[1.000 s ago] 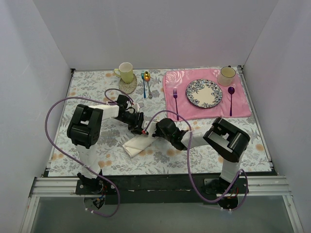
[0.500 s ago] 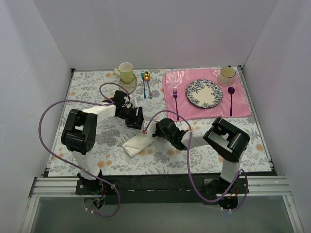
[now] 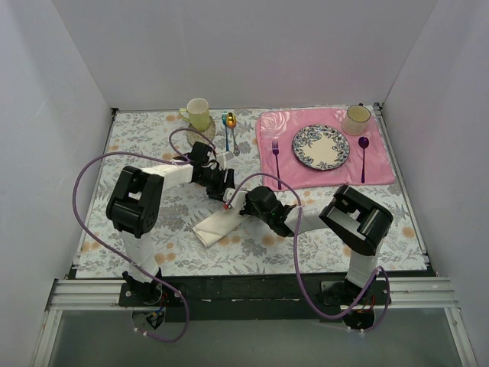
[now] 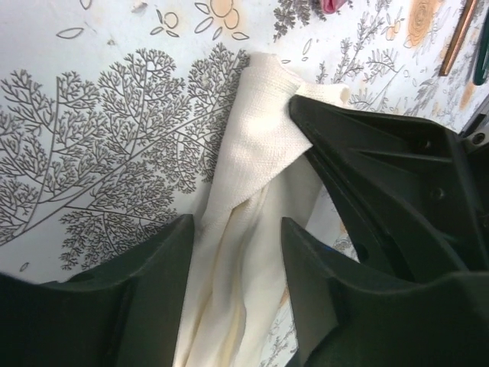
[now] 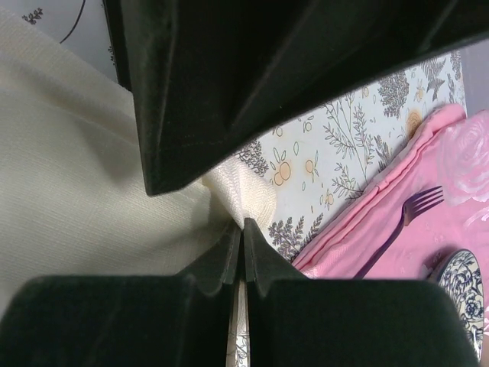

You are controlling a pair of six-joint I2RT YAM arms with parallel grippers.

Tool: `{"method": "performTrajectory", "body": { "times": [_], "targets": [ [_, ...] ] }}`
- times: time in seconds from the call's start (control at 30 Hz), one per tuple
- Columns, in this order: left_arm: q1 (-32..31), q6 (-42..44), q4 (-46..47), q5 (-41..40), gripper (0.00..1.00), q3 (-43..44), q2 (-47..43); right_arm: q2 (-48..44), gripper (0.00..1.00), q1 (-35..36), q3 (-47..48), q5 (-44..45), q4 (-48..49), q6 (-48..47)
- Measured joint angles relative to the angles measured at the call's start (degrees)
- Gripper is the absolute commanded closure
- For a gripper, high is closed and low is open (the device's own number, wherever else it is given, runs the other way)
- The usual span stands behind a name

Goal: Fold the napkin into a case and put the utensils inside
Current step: Stuff the top corner of the smaller-rectangle-folded napkin into the folded napkin.

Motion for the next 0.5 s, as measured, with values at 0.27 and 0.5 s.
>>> {"method": "performTrajectory", "body": {
  "times": [0.27,0.5],
  "targets": [
    [-0.1,0.0,0.9,-0.3,0.85,0.8,2.4,0.0,0.89,0.0,0.1,0.3,-0.1,1.0],
    [-0.1,0.0,1.0,-0.5,1.00,0.8,2.9,0.0,0.89,0.0,0.5,0.3,-0.8,1.9]
  ]
}}
